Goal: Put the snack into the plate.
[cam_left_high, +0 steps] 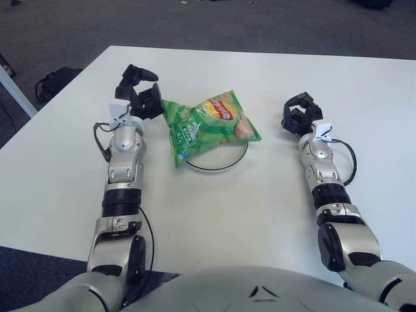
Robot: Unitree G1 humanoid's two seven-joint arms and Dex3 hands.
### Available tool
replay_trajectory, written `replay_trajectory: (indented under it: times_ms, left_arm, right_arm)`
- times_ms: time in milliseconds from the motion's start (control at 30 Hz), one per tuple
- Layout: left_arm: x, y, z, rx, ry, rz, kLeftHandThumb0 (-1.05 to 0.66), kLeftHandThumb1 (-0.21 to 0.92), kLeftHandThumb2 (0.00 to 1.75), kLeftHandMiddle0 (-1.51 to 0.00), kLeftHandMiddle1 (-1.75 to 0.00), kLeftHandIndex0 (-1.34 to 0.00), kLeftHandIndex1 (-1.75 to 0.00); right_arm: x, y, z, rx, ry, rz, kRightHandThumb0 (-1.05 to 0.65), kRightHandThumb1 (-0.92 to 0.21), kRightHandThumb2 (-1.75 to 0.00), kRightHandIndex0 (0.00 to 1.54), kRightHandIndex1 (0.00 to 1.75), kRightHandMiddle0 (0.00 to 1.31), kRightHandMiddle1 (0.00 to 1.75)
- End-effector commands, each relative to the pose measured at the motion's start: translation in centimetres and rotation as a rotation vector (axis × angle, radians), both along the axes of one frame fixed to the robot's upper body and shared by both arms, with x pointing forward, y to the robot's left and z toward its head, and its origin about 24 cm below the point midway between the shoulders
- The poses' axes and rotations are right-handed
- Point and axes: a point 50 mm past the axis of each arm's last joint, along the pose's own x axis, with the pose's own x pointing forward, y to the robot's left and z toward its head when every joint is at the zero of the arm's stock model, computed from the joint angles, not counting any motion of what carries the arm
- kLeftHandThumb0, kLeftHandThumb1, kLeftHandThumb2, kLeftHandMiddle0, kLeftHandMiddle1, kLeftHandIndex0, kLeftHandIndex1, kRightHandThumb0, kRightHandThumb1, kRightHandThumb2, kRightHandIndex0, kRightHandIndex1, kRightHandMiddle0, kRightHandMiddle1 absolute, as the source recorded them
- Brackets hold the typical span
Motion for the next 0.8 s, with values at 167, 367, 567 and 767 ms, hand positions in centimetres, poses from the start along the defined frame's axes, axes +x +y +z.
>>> replay_trajectory:
  times_ms: [167,367,567,767]
  left_arm:
    - [0.5,0.6,0.2,-0.018,0.023,-0.008,-0.42,0.52,1.06,-1.20,-1.75,-0.46,-1.75]
    - [0.6,0.8,-0.1,-0.018,0.042,0.002,-0.42,0.52,1.06,-1.19,-1.75,-0.46,-1.75]
    - [0.6,1.1,-0.4,-0.016,0.054,0.011,-0.42,0.52,1.06,-1.18,-1.75,-0.45,-1.75]
    - [0.8,1.5,-0.9,-0.012,0.076,0.036,-0.42,0.51,1.07,-1.19,-1.75,-0.46,-1.75]
  right_arm:
    - [-1.5,-0.2,-3.5,0.036,0.132,-0.009,-0.43,-0.48,-1.11,0.80,1.75,0.49,1.75]
    - [-1.5,-0.2,-3.6,0.043,0.129,-0.012,-0.43,-0.47,-1.12,0.81,1.75,0.49,1.75]
    - [-1.5,-0.2,-3.6,0.044,0.121,-0.012,-0.44,-0.46,-1.13,0.83,1.75,0.50,1.75]
    - [-1.6,-0.2,-3.6,0.054,0.111,-0.006,-0.44,-0.44,-1.16,0.87,1.75,0.52,1.75]
